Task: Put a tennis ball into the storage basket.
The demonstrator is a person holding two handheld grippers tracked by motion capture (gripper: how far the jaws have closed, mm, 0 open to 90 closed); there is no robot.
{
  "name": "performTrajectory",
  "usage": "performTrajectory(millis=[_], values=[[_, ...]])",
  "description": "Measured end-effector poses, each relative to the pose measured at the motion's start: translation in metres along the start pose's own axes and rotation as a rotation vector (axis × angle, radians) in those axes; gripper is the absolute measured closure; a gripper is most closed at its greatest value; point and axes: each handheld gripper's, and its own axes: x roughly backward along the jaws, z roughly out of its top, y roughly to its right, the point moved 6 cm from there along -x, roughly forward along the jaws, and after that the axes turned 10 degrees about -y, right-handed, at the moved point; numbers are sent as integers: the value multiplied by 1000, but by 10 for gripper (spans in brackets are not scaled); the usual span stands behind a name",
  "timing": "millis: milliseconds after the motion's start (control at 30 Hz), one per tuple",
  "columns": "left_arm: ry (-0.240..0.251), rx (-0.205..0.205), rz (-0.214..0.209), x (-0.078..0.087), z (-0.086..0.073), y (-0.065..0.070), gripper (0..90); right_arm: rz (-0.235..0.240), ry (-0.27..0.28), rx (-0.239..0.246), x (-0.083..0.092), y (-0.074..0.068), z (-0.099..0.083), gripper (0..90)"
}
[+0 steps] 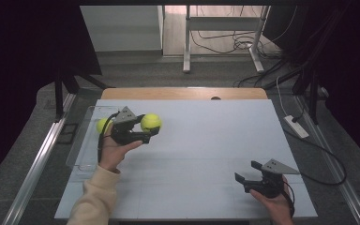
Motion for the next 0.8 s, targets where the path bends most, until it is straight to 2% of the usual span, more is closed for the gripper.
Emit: performTrajectory(millis=[233,500,800], values=[[1,23,16,7,-8,-8,273,1,5,-4,1,1,0,132],[1,26,32,11,-10,-11,273,0,9,4,2,-1,1,133],[2,47,53,18,-15,-22,273,2,9,8,2,-2,2,132]])
